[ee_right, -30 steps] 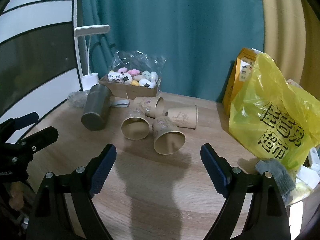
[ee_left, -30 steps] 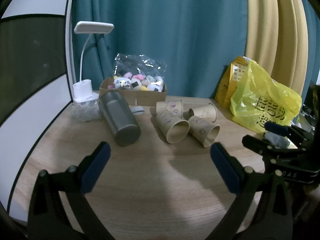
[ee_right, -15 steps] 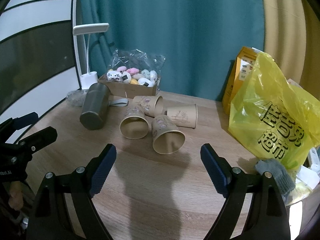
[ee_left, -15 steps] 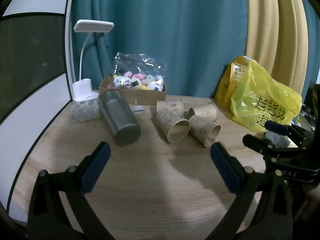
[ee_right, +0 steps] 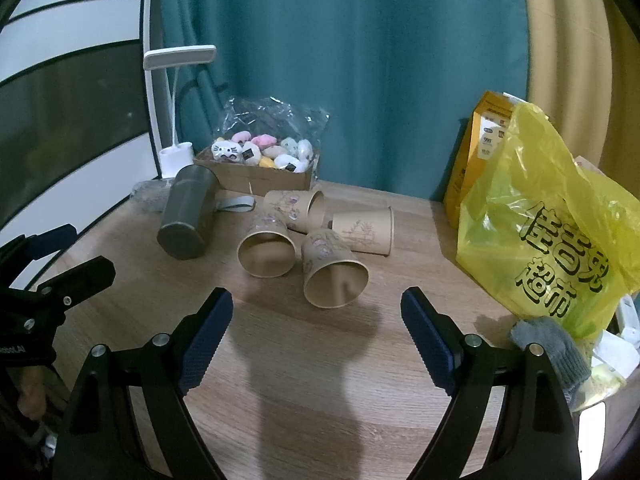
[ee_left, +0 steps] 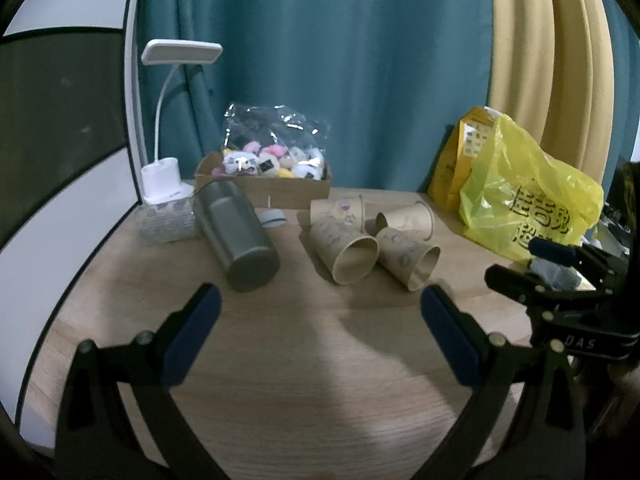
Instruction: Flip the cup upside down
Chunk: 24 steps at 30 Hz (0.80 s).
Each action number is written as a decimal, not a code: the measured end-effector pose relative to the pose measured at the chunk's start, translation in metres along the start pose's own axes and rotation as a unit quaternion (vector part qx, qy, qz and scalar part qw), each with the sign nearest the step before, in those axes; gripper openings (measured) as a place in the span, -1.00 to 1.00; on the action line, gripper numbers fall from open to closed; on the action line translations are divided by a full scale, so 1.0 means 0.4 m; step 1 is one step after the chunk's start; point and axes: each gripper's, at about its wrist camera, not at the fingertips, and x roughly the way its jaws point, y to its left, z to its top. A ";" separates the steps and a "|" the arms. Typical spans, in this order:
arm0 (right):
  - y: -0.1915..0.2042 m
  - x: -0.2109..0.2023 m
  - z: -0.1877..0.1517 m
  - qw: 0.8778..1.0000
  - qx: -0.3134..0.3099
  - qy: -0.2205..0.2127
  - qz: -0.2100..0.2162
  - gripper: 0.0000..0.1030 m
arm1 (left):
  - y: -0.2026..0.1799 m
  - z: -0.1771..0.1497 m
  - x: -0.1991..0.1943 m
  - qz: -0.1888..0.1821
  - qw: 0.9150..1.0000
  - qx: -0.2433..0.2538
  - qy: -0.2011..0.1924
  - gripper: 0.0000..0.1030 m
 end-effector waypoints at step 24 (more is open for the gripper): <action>0.003 0.016 0.000 1.000 -0.001 0.007 0.001 0.72 | -0.006 -0.004 0.007 -0.001 1.000 0.001 0.003 0.96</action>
